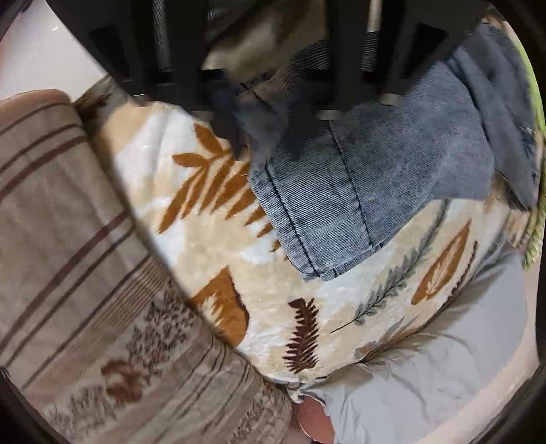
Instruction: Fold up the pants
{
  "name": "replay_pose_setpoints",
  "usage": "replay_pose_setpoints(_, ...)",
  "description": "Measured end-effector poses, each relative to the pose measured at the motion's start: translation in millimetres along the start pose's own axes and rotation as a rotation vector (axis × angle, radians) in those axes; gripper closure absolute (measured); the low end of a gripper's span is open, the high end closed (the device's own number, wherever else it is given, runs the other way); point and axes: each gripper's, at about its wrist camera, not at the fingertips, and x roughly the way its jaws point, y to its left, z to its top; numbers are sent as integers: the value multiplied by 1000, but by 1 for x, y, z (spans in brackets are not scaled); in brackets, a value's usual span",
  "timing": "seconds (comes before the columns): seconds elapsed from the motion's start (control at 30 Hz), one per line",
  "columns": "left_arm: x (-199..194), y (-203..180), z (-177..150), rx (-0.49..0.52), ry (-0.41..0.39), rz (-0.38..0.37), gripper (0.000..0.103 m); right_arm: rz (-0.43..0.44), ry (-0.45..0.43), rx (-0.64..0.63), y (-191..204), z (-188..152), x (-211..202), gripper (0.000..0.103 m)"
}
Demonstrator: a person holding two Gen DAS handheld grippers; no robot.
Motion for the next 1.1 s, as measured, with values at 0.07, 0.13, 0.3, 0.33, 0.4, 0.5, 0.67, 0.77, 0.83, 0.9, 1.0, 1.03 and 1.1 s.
replay_pose_setpoints(0.07,-18,3,2,4,-11,-50,78,4,-113,8,0,-4,-24,40)
replay_pose_setpoints(0.13,-46,8,3,24,-69,-81,70,30,-224,19,0,-8,-54,31)
replay_pose_setpoints(0.3,-104,41,16,27,-202,-66,44,338,-332,-162,49,-13,-101,21)
replay_pose_setpoints(0.33,-111,52,20,9,-207,-48,43,438,-288,-202,67,-10,-96,20)
replay_pose_setpoints(0.4,-120,75,37,-37,-212,-15,43,611,-175,-252,100,-3,-82,20)
replay_pose_setpoints(0.5,-124,112,65,-107,-204,58,42,766,-14,-321,158,6,-59,21)
replay_pose_setpoints(0.67,-116,175,87,-246,-224,35,42,737,84,-412,245,34,-26,21)
replay_pose_setpoints(0.77,-104,199,89,-330,-200,51,44,694,114,-459,289,54,-6,21)
replay_pose_setpoints(0.83,-103,203,92,-340,-200,21,43,668,144,-456,322,73,15,21)
replay_pose_setpoints(0.9,-108,205,96,-345,-221,13,43,663,170,-451,345,82,30,21)
replay_pose_setpoints(1.0,-111,211,98,-350,-227,1,42,716,253,-432,370,79,45,73)
replay_pose_setpoints(1.03,-113,213,96,-357,-230,-11,42,712,262,-452,376,75,43,82)
replay_pose_setpoints(1.1,-119,221,96,-381,-243,-39,43,708,200,-480,375,60,23,86)
